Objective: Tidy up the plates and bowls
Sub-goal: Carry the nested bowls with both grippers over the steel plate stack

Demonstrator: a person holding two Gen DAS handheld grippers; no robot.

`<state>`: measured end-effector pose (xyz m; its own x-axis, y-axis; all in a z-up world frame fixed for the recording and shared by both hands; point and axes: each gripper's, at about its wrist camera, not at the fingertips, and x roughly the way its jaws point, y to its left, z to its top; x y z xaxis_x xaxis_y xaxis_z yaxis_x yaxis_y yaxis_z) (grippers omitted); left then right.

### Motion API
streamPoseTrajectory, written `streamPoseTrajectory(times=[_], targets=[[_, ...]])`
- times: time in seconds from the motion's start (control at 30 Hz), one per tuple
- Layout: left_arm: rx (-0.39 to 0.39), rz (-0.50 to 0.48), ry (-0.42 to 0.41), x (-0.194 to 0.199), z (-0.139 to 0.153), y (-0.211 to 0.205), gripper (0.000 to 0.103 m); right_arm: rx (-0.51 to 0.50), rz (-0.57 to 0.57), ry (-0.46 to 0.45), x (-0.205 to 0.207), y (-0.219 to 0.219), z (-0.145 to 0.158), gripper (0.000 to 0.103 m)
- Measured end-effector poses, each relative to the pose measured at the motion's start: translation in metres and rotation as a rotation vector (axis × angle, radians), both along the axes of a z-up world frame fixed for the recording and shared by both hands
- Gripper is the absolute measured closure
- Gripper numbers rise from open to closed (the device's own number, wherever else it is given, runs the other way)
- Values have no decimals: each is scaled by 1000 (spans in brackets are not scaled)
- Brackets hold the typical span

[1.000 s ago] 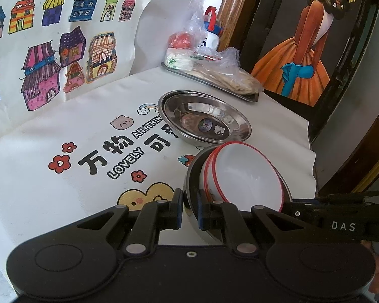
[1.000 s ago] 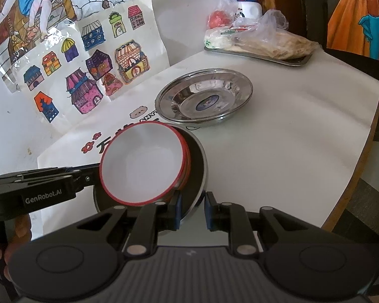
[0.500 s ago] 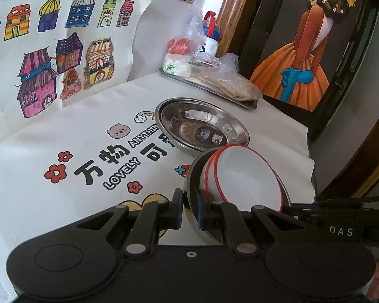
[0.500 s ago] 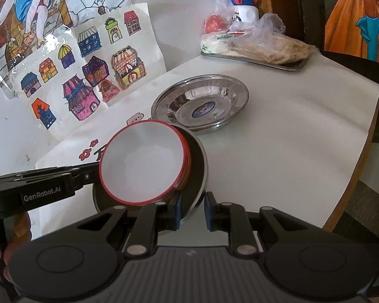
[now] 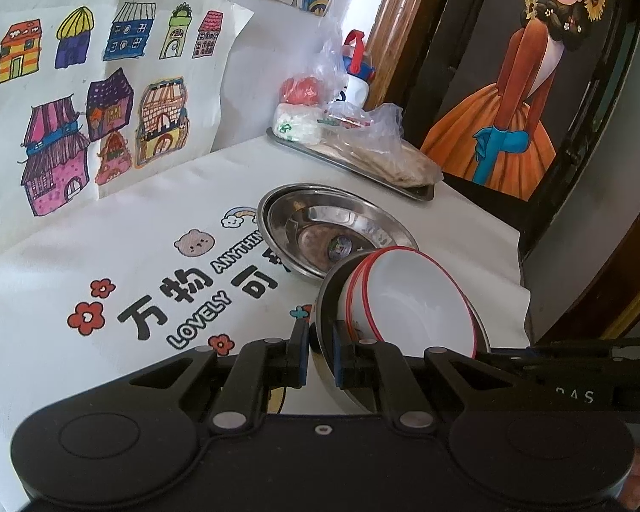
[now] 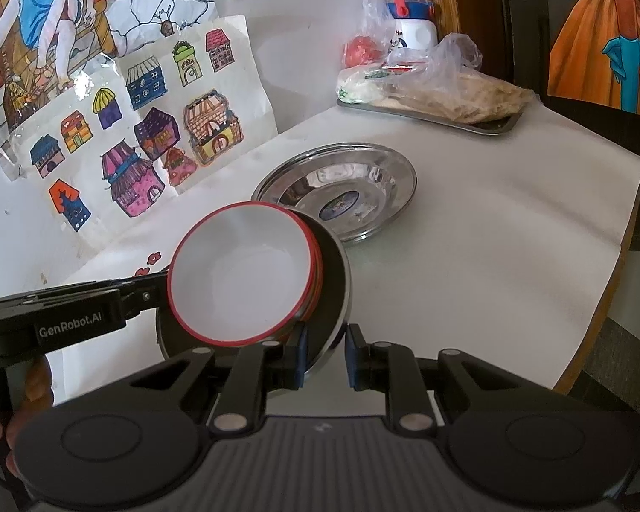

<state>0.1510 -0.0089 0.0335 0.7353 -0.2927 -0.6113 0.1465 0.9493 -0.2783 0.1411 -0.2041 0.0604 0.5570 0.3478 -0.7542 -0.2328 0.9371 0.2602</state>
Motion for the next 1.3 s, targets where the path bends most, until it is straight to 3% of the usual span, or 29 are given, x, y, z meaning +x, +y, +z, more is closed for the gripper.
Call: streamPoseTrajectory(times=[0.87, 1.3], targets=[[-8, -4, -29, 11, 8, -4, 94, -4, -8, -26, 10, -7, 9, 82], [-17, 5, -51, 31, 16, -9, 94, -25, -6, -65, 33, -10, 18, 83]])
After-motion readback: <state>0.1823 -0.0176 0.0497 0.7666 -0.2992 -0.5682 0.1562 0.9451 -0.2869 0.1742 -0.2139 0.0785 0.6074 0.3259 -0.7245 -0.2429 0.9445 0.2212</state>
